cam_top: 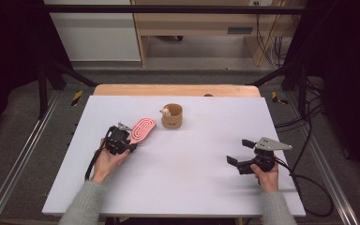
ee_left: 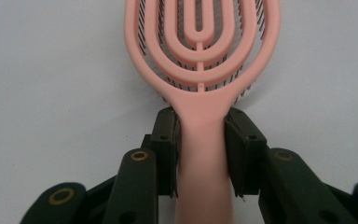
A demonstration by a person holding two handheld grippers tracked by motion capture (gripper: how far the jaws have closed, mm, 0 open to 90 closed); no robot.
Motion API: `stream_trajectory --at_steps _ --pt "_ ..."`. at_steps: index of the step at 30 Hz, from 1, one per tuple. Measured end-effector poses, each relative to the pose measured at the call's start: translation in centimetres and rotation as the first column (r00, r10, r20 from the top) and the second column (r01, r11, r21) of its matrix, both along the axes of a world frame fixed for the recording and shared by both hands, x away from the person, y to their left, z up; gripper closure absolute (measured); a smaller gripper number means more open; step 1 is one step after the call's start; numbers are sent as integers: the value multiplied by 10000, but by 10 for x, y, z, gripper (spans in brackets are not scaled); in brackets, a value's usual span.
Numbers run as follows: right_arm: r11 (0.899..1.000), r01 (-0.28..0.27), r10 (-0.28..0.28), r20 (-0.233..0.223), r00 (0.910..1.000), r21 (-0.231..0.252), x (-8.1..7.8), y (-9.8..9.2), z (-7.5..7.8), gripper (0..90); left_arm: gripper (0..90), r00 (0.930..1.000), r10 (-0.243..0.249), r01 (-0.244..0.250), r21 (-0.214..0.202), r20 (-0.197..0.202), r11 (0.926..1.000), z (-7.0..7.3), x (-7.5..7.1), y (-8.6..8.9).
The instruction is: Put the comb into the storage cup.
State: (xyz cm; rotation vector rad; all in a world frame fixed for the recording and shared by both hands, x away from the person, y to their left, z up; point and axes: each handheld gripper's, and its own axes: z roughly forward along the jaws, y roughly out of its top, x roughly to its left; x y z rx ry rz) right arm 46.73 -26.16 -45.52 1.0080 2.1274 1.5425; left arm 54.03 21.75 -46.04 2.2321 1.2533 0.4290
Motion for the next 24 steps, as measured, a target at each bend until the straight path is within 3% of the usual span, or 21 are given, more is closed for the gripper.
stream_trajectory --at_steps 14,24 --pt "10000 -10 10 9 10000 2 0 0 0 3 683 9994 44 -46 60 340 10000 4 -3 2" --pt "10000 -5 5 -1 10000 -2 0 0 0 3 685 9967 240 -218 -286 774 9994 15 -11 8"
